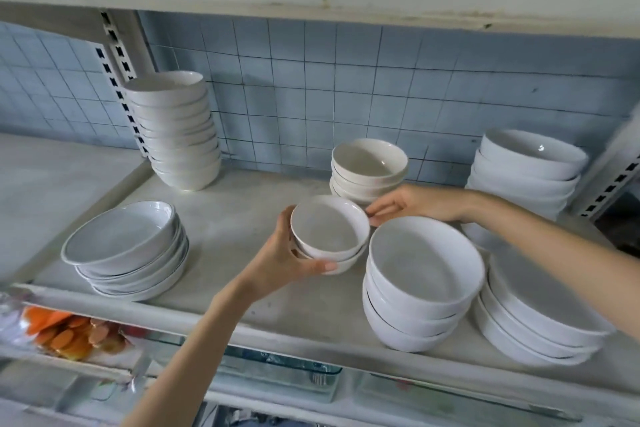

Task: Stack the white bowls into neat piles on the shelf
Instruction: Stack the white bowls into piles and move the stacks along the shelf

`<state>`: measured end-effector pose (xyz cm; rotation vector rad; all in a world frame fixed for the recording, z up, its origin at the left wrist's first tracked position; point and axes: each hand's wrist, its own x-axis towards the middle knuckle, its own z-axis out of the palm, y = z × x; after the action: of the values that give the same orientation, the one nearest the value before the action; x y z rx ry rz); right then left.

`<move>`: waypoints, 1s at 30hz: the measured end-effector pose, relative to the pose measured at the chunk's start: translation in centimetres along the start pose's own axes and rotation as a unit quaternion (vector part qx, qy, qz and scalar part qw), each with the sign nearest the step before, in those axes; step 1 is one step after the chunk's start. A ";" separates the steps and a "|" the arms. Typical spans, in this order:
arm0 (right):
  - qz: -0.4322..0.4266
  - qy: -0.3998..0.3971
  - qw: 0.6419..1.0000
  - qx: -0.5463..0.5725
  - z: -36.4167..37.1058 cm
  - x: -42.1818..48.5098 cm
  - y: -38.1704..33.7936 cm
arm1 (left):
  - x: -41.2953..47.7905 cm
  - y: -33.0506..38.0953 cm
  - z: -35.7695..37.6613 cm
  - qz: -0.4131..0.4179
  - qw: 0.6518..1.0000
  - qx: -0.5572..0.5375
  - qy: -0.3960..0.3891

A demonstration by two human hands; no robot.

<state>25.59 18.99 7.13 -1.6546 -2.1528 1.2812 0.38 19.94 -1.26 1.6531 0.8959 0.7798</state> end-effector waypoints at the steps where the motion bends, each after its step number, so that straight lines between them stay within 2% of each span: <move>1: 0.004 -0.018 0.999 0.029 0.0 0.3 0.1 | 0.0 0.1 0.0 0.003 1.000 -0.008 0.006; 4: 0.007 -0.043 0.997 0.069 0.1 1.0 0.0 | 0.3 -0.3 -0.5 -0.003 1.000 -0.018 0.019; 15: 0.010 -0.008 0.999 0.039 0.9 3.7 -0.8 | 0.8 -0.4 -2.8 -0.005 0.997 -0.057 0.052; 17: 0.003 0.008 0.999 0.042 1.4 4.1 -0.8 | 0.7 -0.6 -3.1 -0.001 0.997 -0.062 0.041; 21: -0.012 0.040 0.997 0.061 2.0 4.7 -1.0 | 0.2 -1.3 -3.1 0.000 0.998 -0.051 -0.036; 26: -0.020 0.053 0.997 0.047 2.1 5.1 -0.8 | 1.0 -1.3 -3.4 -0.013 0.999 -0.043 0.005; 30: -0.028 0.065 0.996 0.050 2.2 5.1 -0.7 | 1.2 -1.2 -3.7 -0.010 0.999 -0.037 0.007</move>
<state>21.89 22.15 4.33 -1.5816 -2.0124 1.2098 -2.39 22.97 -1.50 1.5731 0.8814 0.8026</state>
